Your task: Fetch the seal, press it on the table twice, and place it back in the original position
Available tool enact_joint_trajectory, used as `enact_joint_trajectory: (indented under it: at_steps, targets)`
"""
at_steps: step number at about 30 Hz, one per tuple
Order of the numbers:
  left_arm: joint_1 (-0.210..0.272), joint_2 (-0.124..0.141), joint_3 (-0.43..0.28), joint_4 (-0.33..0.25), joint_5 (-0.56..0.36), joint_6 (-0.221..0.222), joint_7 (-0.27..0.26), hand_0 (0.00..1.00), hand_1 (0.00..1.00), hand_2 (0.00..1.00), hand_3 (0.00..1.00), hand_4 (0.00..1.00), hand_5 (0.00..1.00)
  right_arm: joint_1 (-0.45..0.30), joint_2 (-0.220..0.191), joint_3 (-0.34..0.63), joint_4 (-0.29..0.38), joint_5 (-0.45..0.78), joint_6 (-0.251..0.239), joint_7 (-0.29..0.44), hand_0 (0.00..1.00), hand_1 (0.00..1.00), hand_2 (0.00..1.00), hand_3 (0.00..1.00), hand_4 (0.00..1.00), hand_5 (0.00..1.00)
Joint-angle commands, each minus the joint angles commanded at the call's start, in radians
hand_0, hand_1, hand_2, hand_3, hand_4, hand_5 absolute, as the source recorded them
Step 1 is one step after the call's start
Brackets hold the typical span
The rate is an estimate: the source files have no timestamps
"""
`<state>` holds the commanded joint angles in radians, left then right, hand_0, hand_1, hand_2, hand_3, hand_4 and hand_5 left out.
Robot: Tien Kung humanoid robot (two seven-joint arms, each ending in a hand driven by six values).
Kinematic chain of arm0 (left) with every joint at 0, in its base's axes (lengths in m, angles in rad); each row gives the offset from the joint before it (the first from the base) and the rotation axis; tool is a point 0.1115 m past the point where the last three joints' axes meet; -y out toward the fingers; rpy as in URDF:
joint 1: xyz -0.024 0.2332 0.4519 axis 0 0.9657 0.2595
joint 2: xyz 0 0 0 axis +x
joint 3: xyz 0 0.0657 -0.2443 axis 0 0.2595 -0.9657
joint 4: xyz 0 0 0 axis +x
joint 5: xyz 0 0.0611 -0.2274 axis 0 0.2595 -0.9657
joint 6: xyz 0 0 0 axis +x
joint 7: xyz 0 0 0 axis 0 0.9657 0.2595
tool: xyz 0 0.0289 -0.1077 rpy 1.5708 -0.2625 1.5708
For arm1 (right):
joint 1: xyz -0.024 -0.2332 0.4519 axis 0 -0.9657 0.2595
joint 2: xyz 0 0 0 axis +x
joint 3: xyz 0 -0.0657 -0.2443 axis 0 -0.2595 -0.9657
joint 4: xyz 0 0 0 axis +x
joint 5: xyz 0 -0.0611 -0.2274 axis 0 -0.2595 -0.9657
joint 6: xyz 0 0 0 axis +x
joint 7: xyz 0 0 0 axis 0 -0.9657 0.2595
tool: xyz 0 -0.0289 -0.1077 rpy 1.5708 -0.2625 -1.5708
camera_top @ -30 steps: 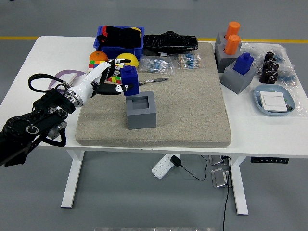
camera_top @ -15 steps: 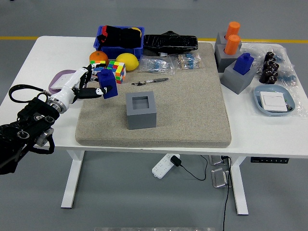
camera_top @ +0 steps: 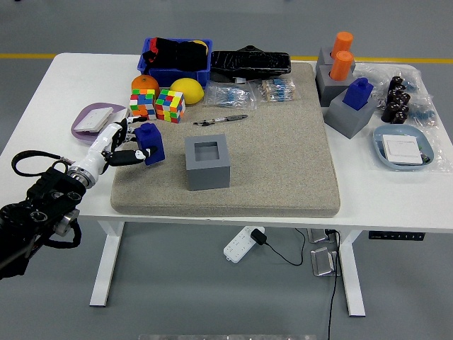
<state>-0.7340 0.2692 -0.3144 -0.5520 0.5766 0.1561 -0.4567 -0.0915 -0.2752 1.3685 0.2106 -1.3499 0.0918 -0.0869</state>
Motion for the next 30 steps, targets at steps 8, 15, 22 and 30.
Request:
enact_joint_trajectory:
  at_steps: [8, 15, 22, 30]
  targets:
    - [0.021, -0.011, 0.012, 0.018, -0.01, 0.011, -0.005, 0.797, 0.492, 0.4, 0.853, 0.559, 0.002, -0.001, 0.002, -0.003, 0.0, 0.0, 0.0, 0.0, 0.764, 0.678, 0.67, 0.618, 0.777, 0.5]
    - [0.033, -0.023, 0.011, 0.025, -0.015, 0.014, -0.002, 0.797, 0.49, 0.397, 0.85, 0.555, 0.002, 0.0, 0.003, -0.004, 0.0, 0.0, 0.0, 0.0, 0.764, 0.678, 0.67, 0.618, 0.777, 0.501]
    - [0.026, -0.015, 0.004, 0.017, -0.013, 0.012, -0.004, 0.798, 0.49, 0.396, 0.85, 0.554, 0.002, 0.002, 0.001, -0.004, -0.001, 0.001, 0.0, 0.0, 0.764, 0.678, 0.67, 0.618, 0.777, 0.501]
    - [-0.011, 0.014, -0.067, -0.043, 0.014, -0.005, -0.004, 0.798, 0.489, 0.393, 0.849, 0.554, 0.002, 0.004, -0.002, -0.011, 0.0, 0.005, 0.001, 0.0, 0.763, 0.678, 0.67, 0.617, 0.777, 0.5]
